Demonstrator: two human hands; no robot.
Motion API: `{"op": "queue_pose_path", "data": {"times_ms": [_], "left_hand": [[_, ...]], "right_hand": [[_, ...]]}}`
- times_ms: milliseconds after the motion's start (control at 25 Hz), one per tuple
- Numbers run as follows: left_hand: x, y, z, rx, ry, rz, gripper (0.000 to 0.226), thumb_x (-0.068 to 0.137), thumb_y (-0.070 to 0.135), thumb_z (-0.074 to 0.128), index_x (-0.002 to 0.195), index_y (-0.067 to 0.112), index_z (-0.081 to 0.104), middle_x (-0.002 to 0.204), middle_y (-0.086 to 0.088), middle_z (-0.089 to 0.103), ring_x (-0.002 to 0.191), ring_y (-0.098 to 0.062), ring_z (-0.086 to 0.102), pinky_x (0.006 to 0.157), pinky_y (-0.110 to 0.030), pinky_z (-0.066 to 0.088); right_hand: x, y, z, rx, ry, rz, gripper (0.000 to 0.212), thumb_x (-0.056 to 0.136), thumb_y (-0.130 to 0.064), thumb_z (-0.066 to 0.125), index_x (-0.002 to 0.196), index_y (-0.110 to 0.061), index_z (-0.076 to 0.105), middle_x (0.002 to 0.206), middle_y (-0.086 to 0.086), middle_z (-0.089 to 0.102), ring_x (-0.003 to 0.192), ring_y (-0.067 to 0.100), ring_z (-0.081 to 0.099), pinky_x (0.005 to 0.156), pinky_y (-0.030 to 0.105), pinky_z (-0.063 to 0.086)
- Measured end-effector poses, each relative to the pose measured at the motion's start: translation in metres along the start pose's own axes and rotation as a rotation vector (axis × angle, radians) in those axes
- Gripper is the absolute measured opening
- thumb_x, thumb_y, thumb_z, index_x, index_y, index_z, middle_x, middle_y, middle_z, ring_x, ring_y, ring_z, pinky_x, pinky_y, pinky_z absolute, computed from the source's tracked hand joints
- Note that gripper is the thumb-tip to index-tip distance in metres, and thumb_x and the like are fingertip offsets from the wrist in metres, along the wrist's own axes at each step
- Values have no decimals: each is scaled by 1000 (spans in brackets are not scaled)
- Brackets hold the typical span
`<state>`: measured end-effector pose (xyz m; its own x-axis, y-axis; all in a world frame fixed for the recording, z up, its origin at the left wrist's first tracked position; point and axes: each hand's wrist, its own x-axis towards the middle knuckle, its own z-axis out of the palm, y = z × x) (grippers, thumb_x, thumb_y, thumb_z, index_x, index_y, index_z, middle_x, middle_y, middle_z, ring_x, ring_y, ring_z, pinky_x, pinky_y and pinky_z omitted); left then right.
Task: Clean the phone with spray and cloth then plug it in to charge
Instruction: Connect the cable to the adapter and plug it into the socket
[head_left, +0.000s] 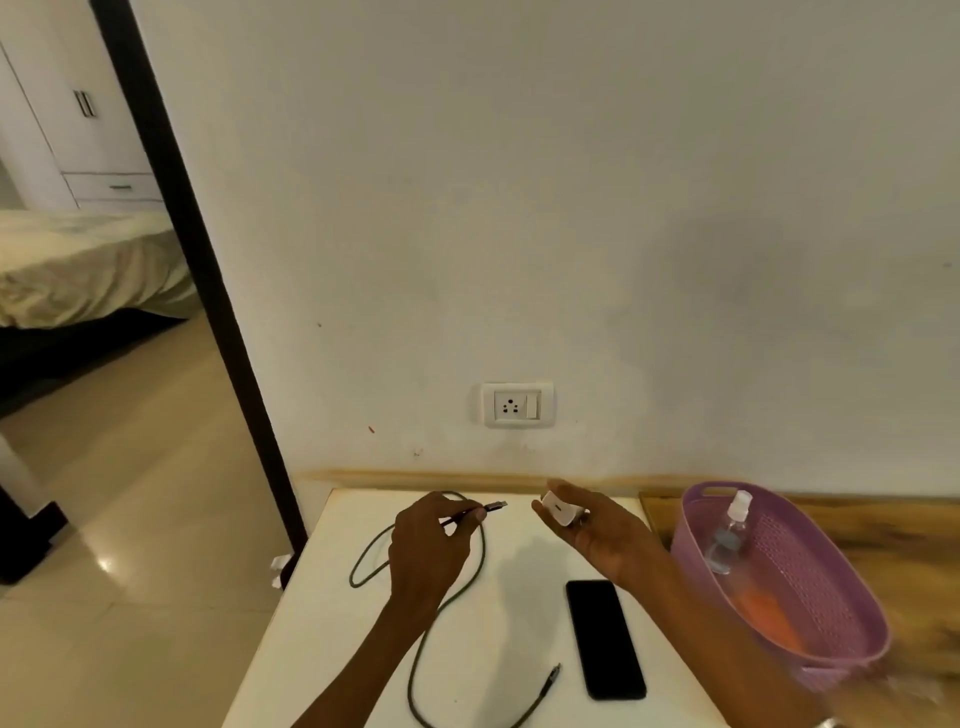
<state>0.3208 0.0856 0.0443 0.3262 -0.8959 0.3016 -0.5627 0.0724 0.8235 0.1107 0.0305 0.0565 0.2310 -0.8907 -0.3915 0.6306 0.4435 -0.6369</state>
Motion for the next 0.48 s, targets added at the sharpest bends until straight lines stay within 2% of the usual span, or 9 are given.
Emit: {"op": "queue_pose_path", "data": {"times_ms": [120,240,320,480], "left_hand": [[-11,25,-15,-20,10,184,5,82,30,79,85,35,79,72,13,63,64,-3,56,54,-17,39],[-24,44,-24,-29,22,285,10,81,31,79,89,37,78,72,13,61,60,-9,55,53,-17,38],[-30,53,-29,-53,34,319,12,81,31,78,91,38,77,73,15,62,62,-11,56,53,-16,39],[-35,72,-39,-61,70,299,8,82,31,78,89,36,79,73,16,60,65,-11,55,53,-14,38]], "right_hand": [[-25,-4,21,165,-32,41,26,90,-1,61,114,5,53,117,29,53,101,48,63,68,52,61],[-44,-4,34,96,-94,10,22,90,12,48,112,11,52,122,31,53,99,49,63,59,45,61],[-53,-2,40,-5,-121,-42,23,87,17,46,108,14,54,116,27,56,94,45,67,62,41,62],[-65,1,49,-60,-131,-93,21,88,12,55,109,13,57,110,28,64,95,39,70,73,40,62]]}}
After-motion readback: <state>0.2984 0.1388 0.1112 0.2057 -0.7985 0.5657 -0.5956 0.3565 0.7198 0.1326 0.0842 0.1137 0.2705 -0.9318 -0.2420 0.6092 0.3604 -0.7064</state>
